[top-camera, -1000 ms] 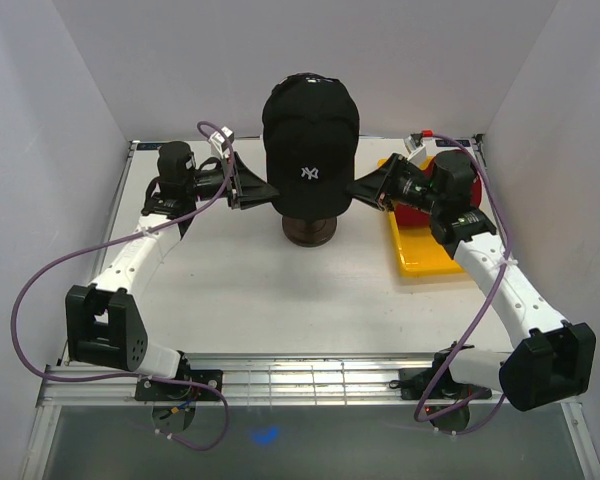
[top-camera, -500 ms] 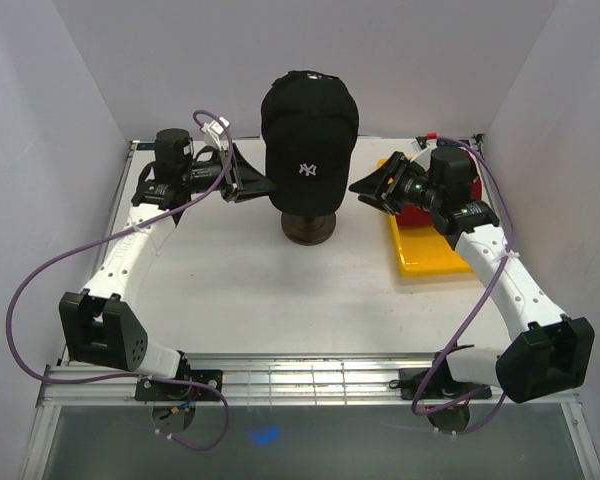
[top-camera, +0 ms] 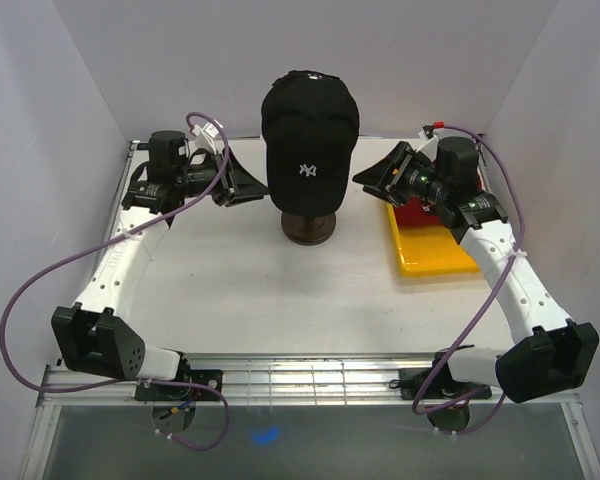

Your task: Stack the hats

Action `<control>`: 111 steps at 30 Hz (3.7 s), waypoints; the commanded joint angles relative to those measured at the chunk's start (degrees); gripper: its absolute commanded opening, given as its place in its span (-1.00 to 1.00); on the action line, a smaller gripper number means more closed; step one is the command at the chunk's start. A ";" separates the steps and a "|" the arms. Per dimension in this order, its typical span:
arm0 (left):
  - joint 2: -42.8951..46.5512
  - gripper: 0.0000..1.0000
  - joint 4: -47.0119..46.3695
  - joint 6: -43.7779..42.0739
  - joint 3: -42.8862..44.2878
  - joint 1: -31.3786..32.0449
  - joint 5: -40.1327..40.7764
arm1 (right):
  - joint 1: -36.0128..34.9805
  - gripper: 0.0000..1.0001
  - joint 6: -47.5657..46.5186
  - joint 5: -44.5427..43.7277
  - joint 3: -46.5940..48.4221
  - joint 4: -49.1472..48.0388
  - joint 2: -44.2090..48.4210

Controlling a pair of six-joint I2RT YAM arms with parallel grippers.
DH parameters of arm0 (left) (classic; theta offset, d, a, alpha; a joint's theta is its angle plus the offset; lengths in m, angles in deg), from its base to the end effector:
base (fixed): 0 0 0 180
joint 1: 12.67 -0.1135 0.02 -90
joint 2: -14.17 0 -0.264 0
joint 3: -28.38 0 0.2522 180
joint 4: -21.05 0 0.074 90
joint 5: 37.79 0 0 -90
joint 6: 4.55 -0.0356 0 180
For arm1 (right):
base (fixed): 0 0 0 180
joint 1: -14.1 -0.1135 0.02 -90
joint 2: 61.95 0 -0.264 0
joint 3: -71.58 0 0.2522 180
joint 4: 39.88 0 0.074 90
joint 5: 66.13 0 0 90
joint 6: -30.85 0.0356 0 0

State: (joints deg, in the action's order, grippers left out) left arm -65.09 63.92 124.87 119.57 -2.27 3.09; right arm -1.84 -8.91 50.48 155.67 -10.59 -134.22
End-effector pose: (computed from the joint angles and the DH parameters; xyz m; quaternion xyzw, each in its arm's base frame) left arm 0.2912 -0.0808 0.3750 0.0001 0.8175 -0.5168 0.2543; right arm 0.2720 0.0943 0.3849 0.1013 0.7899 0.4697 0.3810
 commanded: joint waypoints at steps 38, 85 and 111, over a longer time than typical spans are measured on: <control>15.45 -0.07 7.46 -12.70 14.77 -0.37 16.34 | 27.02 0.47 -28.18 -32.94 8.07 16.65 -24.84; -0.44 0.14 -9.77 -28.85 28.11 47.15 45.15 | 27.11 -0.84 -18.60 -14.92 42.88 34.13 -1.31; -25.49 0.25 -18.91 -34.23 41.92 66.95 74.53 | 27.11 -0.84 -14.73 -8.42 37.17 33.34 11.19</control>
State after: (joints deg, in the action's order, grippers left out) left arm -89.29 44.75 91.38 157.54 64.48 75.96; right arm 25.08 -24.54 40.54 192.41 26.22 -123.53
